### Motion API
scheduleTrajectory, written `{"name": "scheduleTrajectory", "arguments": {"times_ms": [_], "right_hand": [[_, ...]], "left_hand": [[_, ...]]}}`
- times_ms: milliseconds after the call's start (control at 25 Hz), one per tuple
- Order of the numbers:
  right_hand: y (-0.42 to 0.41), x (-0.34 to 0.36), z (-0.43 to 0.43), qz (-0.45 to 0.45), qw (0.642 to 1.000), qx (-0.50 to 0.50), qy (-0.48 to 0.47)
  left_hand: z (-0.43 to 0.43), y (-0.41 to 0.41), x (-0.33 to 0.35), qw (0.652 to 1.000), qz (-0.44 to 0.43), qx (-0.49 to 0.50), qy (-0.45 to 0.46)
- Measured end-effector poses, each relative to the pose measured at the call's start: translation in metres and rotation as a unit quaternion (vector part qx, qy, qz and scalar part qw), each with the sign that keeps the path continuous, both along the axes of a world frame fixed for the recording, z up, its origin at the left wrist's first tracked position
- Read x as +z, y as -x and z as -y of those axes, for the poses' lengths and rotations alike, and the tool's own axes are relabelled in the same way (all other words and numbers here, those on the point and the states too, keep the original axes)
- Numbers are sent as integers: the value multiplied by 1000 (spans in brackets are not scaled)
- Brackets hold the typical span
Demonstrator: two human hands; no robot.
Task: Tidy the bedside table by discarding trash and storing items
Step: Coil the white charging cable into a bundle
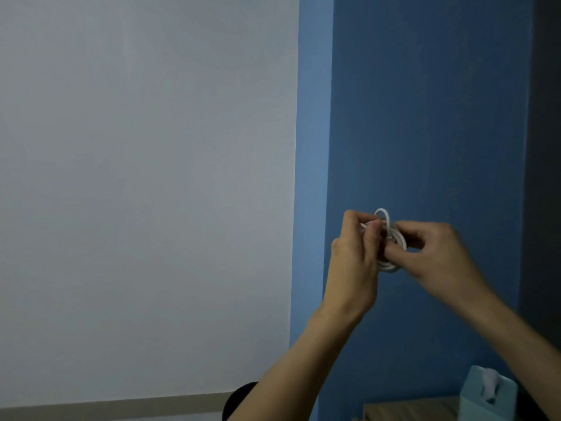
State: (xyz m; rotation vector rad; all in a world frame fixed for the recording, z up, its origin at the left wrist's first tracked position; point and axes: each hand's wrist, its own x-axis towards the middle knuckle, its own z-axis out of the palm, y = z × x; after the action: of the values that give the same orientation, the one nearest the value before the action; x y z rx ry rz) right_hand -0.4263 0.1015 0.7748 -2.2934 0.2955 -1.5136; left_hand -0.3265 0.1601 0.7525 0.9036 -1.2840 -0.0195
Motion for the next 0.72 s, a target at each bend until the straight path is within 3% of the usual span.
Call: {"name": "scheduleTrajectory", "arguments": {"times_ms": [80,160,240,320,400,520,720], "right_hand": [[2,1,2,-13,1000,-15,9],[7,2,4,-35,995,61,-64],[14,1,7,-45,955,209,-207],[18,-2,11,-20,909,290,-300],[22,-3,17,16,893,295,-340],[28,0,21,62,901,243,-353],[32,2,11,93,906,240,-335]], "left_hand": [[-2,-1,-1,1000,18,13,-4],[-6,0,0,999,35,20,-9],[-10,-1,3,999,42,14,-9],[-13,-4,7,999,48,0,-17],[-14,-11,8,997,59,-13,-40],[-15,-22,6,995,56,-43,-65],[-5,-32,2,994,74,83,-8]]}}
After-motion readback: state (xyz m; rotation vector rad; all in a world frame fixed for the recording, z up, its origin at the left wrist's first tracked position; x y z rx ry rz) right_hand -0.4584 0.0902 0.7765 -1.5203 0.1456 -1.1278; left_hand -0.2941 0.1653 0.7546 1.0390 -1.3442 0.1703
